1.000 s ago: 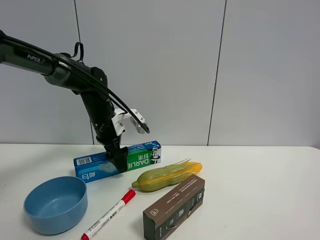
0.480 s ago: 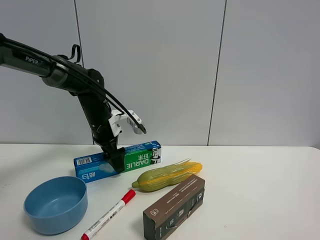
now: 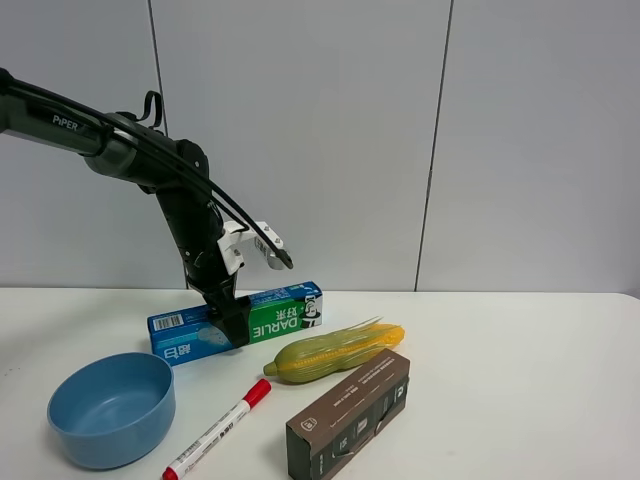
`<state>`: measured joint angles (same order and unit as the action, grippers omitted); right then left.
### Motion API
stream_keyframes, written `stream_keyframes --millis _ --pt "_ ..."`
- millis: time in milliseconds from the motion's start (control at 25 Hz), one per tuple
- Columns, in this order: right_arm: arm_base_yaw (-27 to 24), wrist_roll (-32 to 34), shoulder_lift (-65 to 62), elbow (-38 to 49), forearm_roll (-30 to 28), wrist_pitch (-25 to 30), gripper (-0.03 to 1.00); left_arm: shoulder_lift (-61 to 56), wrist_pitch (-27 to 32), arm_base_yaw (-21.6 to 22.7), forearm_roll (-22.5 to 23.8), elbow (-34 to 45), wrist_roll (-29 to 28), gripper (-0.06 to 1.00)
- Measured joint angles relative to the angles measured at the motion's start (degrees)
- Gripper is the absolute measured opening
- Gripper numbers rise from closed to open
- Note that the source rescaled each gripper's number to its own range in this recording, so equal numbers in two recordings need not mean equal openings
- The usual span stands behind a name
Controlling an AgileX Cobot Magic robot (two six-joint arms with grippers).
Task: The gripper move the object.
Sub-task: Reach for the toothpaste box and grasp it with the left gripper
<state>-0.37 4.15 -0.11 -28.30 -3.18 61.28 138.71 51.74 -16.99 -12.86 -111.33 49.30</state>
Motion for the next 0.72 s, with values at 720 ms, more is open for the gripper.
stream_keyframes --millis 720 --pt "0.0 0.0 0.0 0.0 0.0 0.0 1.0 2.16 -0.37 0.0 -1.45 0.0 0.05 0.6"
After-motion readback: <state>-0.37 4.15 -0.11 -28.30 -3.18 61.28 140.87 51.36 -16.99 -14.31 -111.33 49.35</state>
